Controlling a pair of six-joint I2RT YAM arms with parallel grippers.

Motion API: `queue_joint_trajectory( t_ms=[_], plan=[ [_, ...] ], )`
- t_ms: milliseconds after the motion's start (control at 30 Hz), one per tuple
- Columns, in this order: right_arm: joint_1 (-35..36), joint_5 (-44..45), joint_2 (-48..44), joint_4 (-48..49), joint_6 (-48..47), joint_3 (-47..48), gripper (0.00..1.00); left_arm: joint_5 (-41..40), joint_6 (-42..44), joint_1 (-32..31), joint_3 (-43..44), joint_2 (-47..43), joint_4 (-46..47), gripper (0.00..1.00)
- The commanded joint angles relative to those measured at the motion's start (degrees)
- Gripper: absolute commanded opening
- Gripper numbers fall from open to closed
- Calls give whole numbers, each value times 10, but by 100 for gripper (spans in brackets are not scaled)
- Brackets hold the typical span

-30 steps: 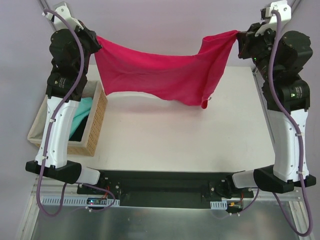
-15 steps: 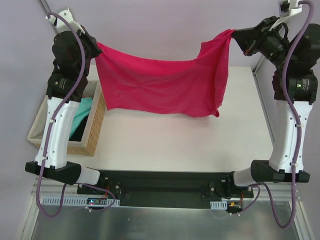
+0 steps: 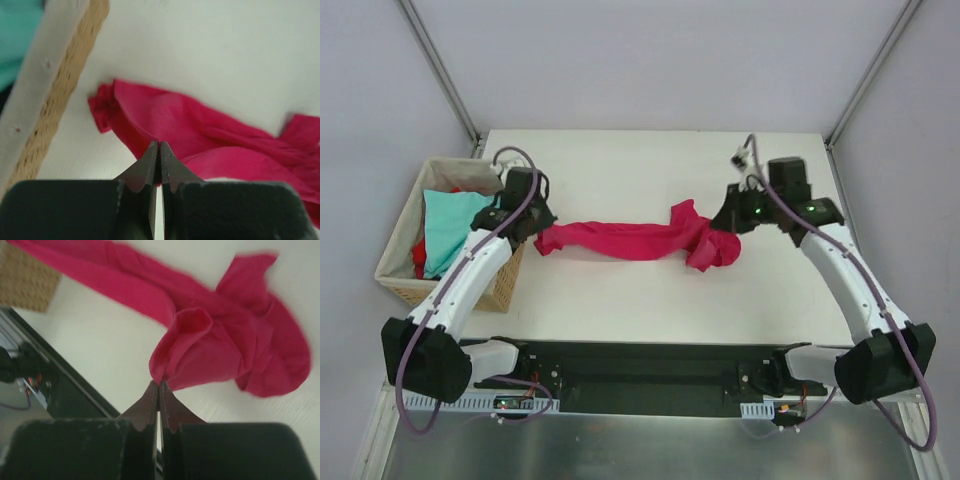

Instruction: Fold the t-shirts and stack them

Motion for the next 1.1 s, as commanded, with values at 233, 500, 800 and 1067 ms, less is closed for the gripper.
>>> queue_joint_trajectory(
  t_ms=[233,500,800,1067],
  plan=[
    [93,146,215,0,-15,65,1,-94,-78,-4,-104,144,23,0],
    [90,96,426,-57,-121,355,1,-124,-66,14,-12,256,25,0],
    [104,197,457,-148,-106,367,70,-113,-57,27,24,320,25,0],
    [219,419,291,-204,18,262,84,-96,-58,27,22,326,35,0]
  ],
)
